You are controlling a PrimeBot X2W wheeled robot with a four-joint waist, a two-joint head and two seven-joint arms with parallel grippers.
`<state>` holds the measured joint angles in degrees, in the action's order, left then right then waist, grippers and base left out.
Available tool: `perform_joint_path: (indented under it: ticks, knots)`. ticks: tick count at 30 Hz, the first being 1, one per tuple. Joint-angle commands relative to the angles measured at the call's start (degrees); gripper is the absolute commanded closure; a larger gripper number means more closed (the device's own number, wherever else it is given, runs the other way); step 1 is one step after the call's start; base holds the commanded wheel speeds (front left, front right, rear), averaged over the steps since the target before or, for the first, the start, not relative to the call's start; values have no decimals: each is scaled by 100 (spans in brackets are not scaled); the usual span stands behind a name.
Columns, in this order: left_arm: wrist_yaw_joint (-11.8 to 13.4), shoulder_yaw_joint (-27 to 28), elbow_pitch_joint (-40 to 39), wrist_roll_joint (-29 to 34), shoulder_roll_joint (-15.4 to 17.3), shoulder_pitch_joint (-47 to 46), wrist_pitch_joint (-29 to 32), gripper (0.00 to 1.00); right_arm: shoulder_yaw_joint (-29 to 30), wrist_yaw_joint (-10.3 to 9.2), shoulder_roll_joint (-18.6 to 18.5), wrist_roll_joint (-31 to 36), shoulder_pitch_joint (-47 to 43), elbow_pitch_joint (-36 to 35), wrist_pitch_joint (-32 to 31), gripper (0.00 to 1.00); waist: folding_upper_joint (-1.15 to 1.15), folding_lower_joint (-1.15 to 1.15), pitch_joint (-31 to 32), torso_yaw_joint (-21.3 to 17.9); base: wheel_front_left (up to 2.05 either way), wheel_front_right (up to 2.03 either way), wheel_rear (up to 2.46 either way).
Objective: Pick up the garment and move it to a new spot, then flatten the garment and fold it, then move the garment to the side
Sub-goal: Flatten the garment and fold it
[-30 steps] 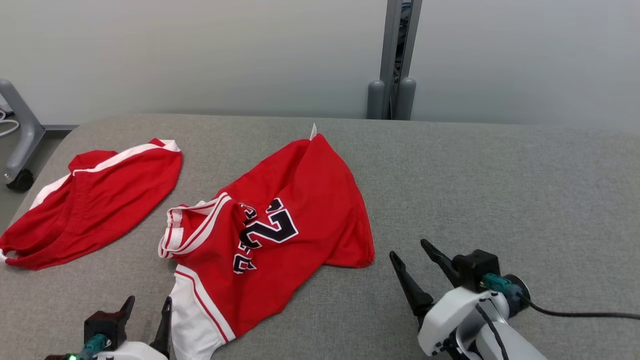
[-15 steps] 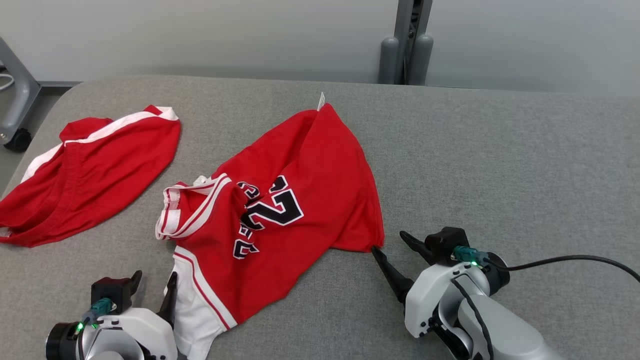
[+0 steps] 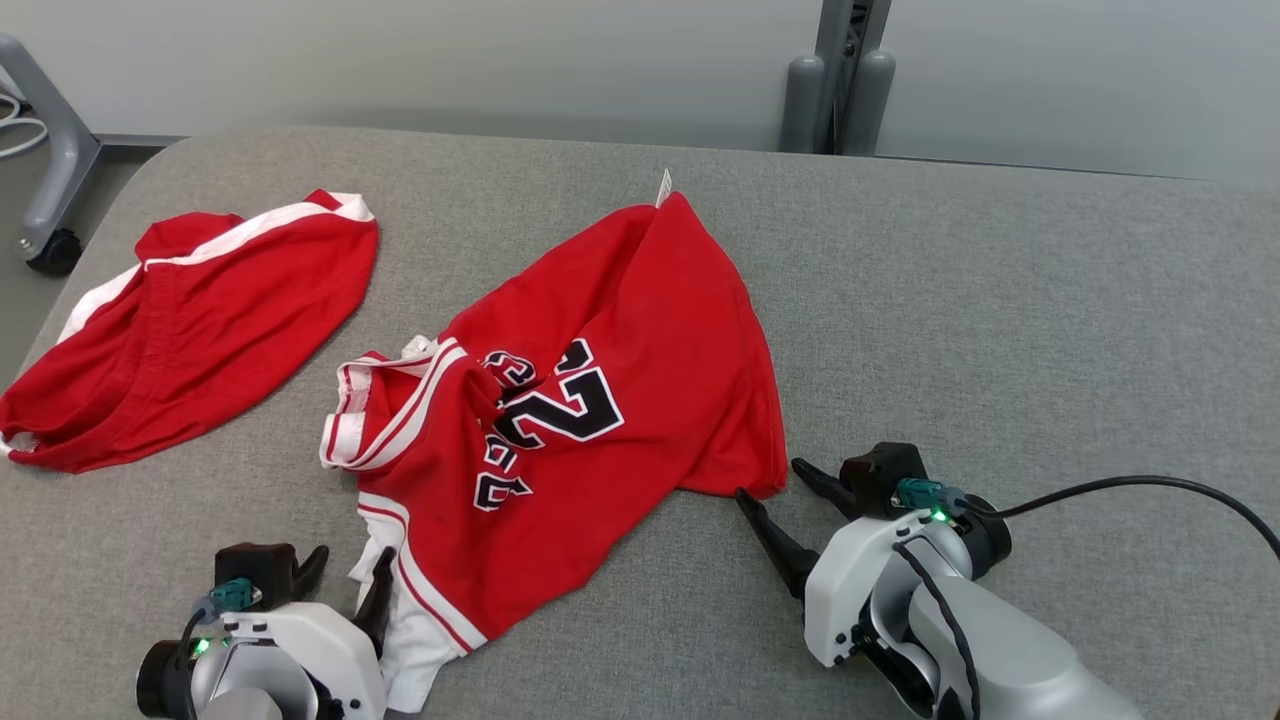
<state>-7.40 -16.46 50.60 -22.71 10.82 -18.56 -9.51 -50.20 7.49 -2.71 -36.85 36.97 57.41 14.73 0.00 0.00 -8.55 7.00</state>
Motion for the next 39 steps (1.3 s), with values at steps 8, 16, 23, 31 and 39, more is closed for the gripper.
perform_joint_path:
  ticks: [8,16,23,31,39]
  knots:
    - [-18,-904,107,-1175,85,-96,401,100,-344,1,-35,-293,203,249,51,100,0,0,-66,-32,0,0,0]
    - [3,-1369,87,-1655,501,-385,-210,100,-252,1,-34,-350,422,131,60,100,0,0,-99,-95,0,0,0]
    - [7,-1260,-156,-1416,790,-634,-562,100,541,1,-35,81,470,-147,55,100,0,0,-16,-61,0,0,0]
    - [380,-784,-1342,-952,919,-322,-575,100,1673,1,-31,630,229,-540,47,100,0,0,139,-74,0,0,0]
    - [372,-829,-2226,-523,1079,-542,-527,100,1790,1,-51,747,406,-727,45,100,0,0,270,-136,0,0,0]
